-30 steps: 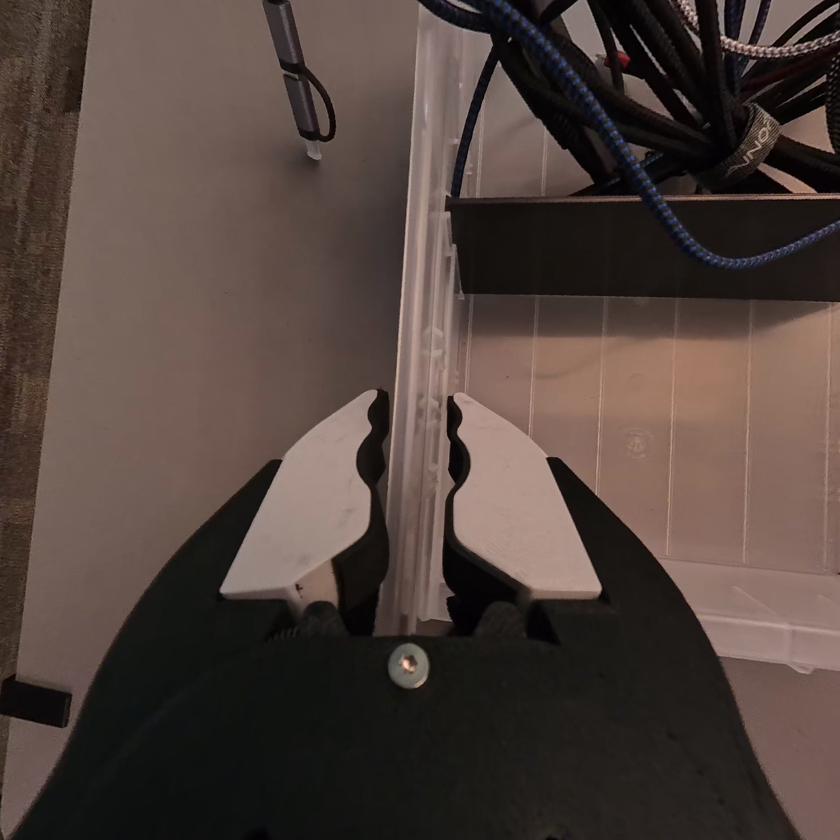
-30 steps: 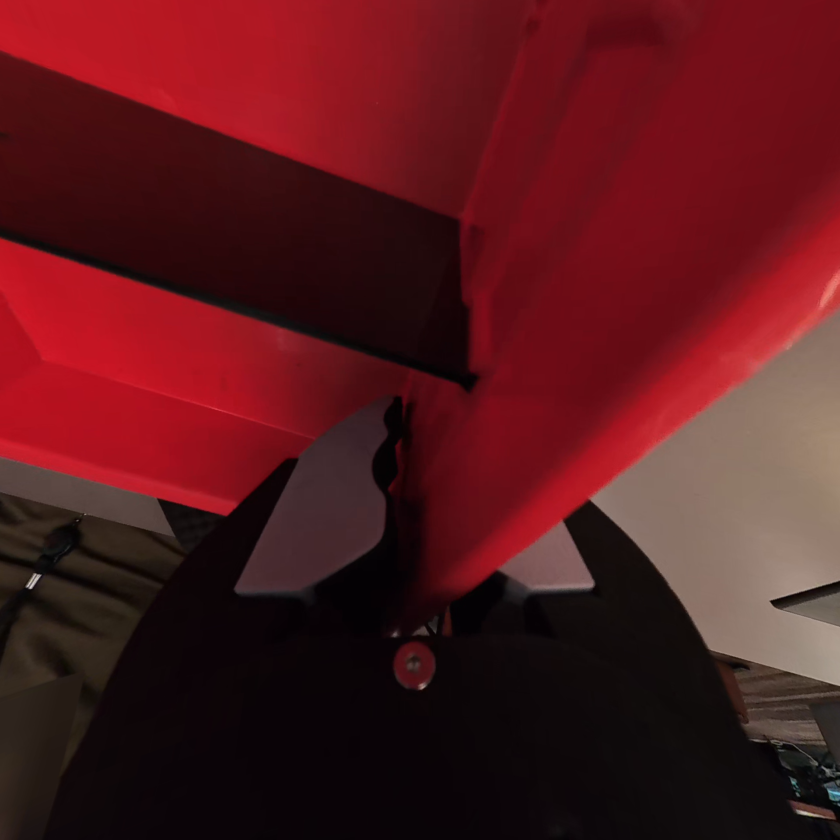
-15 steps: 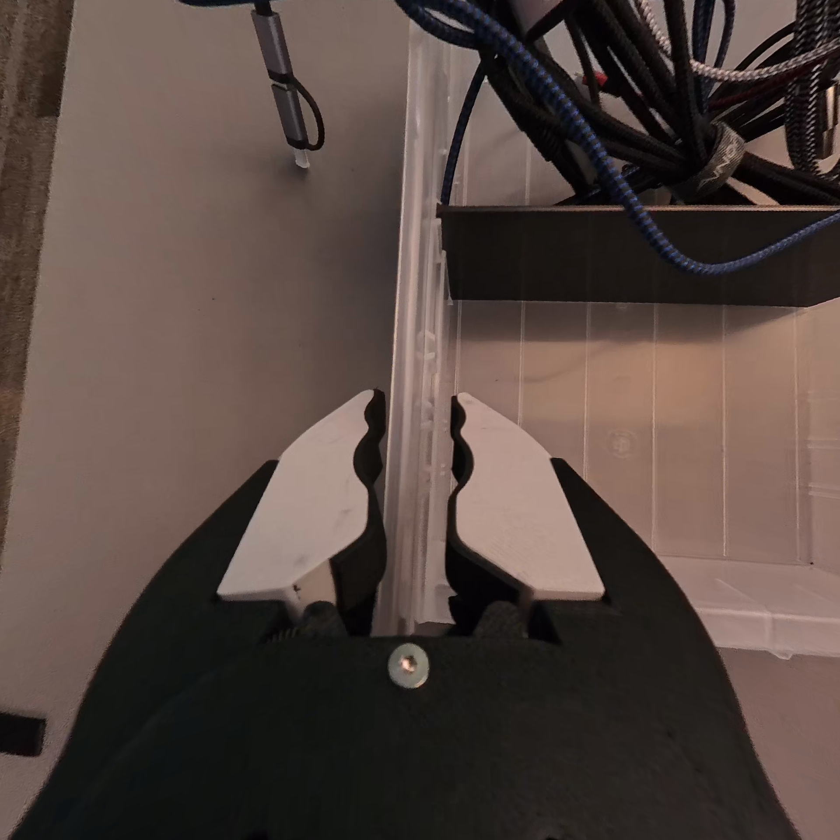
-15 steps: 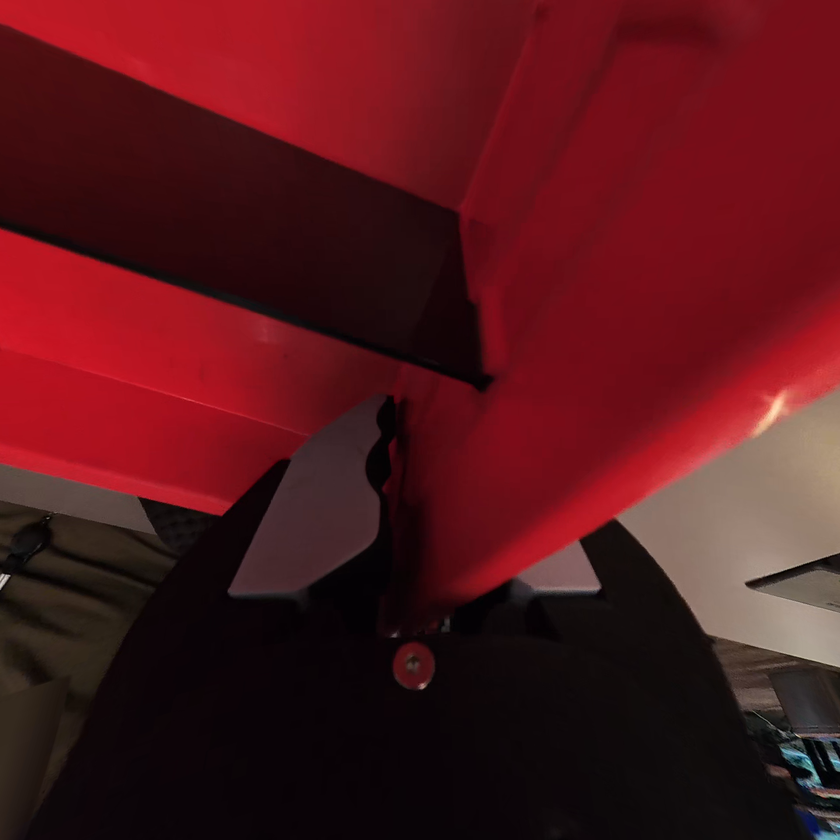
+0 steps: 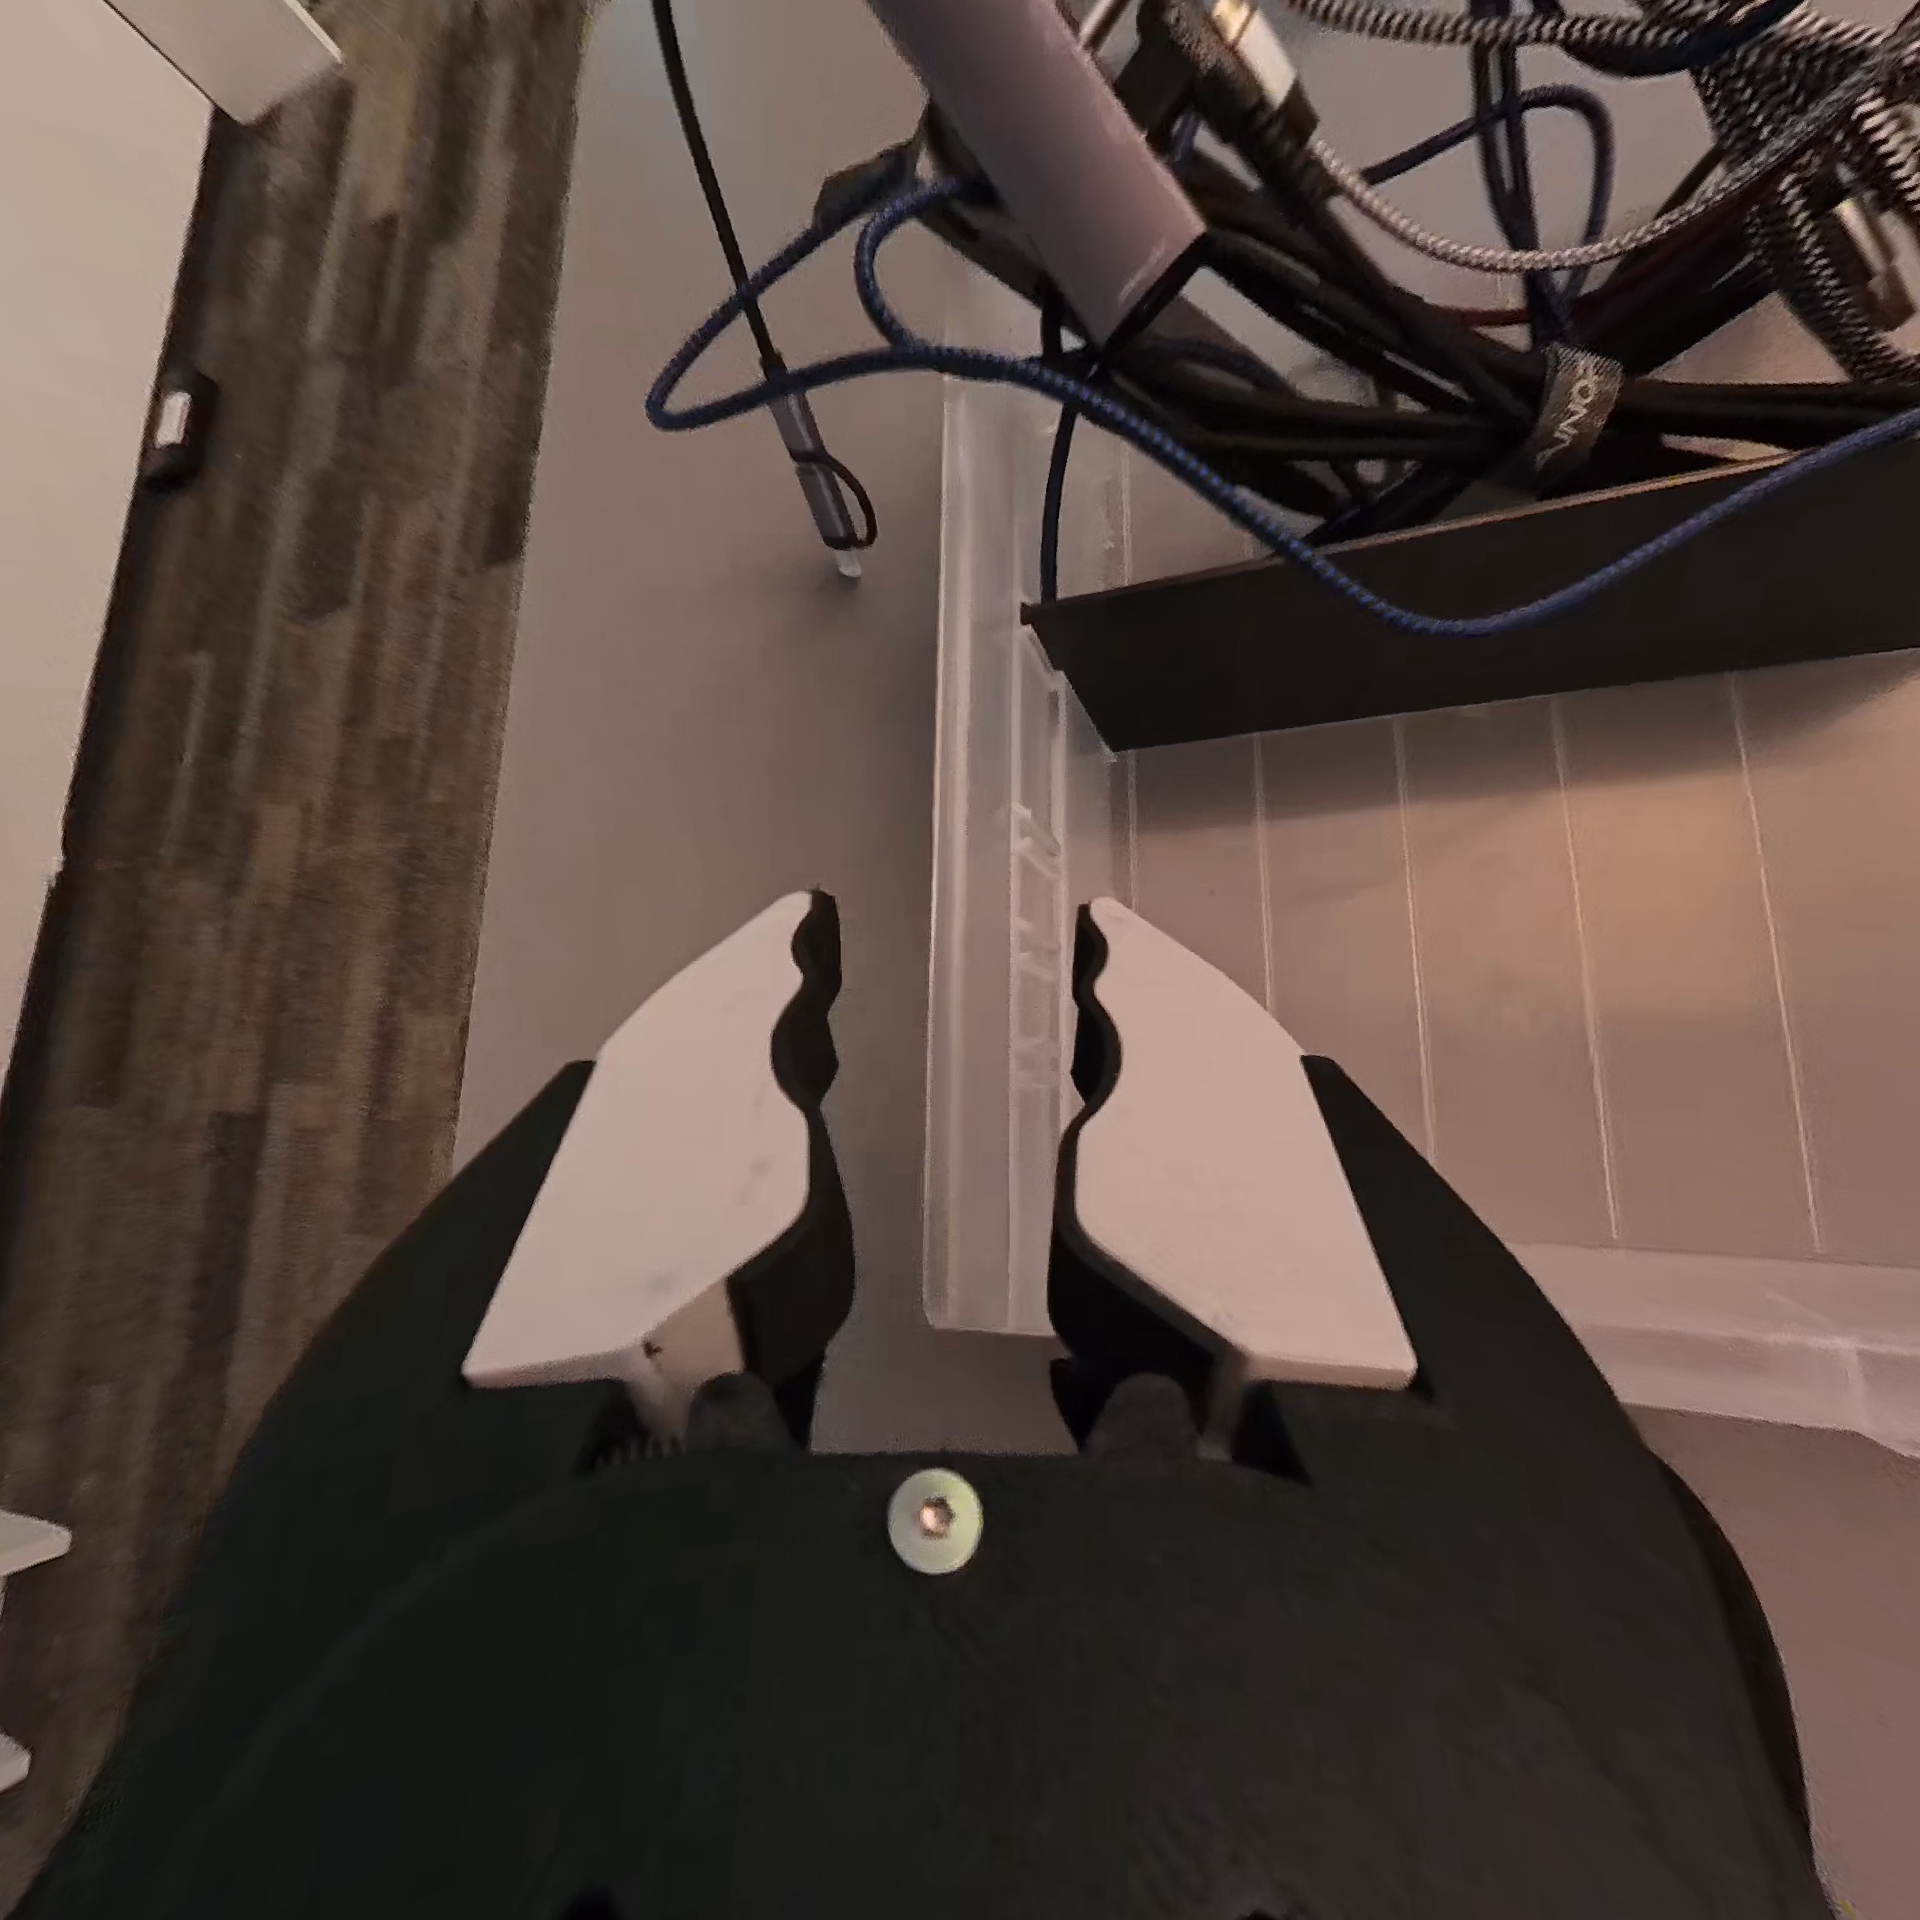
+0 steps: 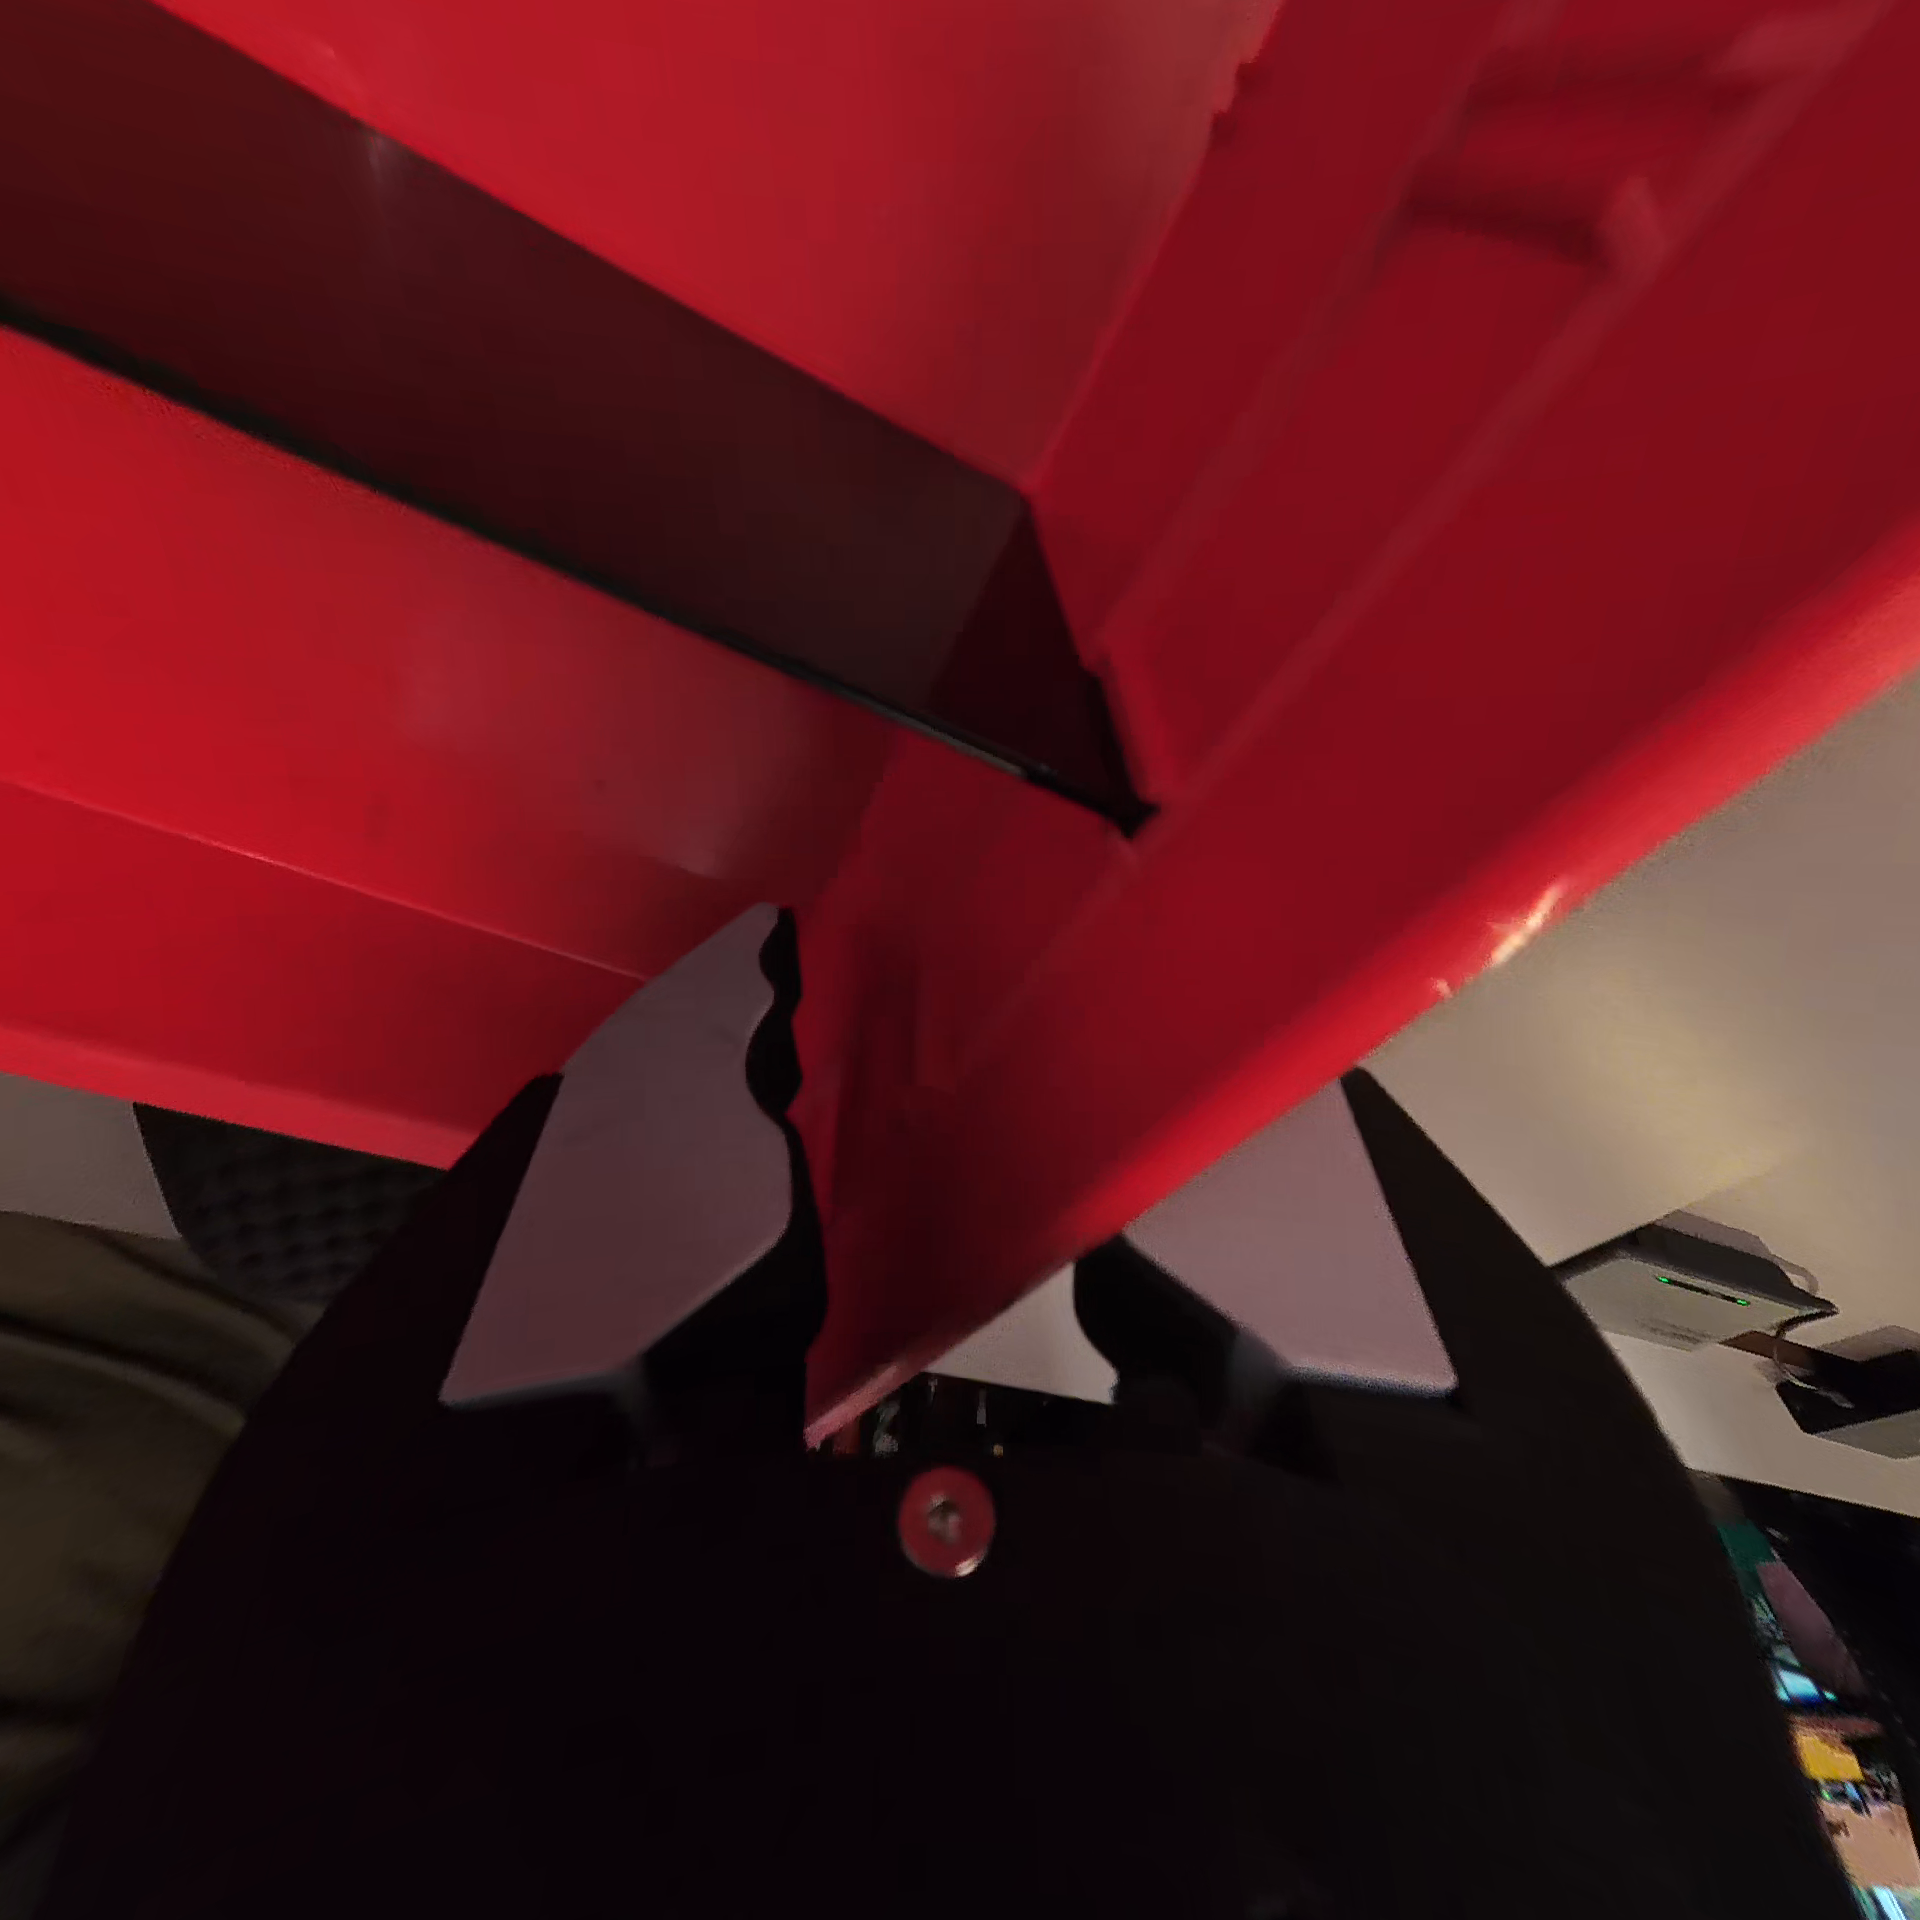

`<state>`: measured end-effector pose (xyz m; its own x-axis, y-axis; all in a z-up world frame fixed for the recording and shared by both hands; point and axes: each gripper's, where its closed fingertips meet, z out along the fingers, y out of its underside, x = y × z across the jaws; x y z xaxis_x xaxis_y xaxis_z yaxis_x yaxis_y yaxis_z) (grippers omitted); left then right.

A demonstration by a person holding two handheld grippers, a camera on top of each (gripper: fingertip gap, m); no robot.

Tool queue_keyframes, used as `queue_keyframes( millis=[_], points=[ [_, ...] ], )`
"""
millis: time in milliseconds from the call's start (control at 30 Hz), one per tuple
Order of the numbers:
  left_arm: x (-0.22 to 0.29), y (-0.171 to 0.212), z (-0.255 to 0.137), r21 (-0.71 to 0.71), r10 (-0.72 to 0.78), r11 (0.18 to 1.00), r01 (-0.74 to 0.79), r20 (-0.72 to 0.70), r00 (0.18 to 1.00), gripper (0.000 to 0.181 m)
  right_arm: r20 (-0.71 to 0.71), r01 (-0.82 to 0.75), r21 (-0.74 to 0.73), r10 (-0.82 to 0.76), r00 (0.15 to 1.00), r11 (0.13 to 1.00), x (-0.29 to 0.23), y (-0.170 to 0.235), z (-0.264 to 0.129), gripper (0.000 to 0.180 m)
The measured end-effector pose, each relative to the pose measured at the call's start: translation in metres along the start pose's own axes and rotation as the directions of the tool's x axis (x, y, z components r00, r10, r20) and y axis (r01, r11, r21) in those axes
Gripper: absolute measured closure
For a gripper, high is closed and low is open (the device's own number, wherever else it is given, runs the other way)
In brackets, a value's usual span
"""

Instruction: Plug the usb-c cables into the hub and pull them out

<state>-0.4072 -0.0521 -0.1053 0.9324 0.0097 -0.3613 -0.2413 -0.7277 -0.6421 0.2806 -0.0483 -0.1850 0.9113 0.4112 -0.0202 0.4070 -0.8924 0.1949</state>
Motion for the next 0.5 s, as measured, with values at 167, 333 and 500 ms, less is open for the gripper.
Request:
queue_keyframes(
  millis=[167,333,500],
  points=[
    [0.017,0.0,-0.004,-0.003,-0.064,0.998,0.064,-0.125,0.99,0.129,0.056,-0.046,0.069,0.042,0.998,0.997,-0.004,-0.005,-0.004,0.123],
    [0.012,0.017,0.01,-0.075,-0.084,0.994,0.076,-0.119,0.989,0.128,0.046,-0.029,0.043,0.027,0.999,0.999,-0.008,0.0,0.003,0.126],
    [0.013,0.031,0.022,-0.144,-0.113,0.985,0.091,-0.153,0.982,0.136,0.046,-0.042,0.073,0.039,0.998,0.996,-0.008,-0.003,0.003,0.126]
  ],
)
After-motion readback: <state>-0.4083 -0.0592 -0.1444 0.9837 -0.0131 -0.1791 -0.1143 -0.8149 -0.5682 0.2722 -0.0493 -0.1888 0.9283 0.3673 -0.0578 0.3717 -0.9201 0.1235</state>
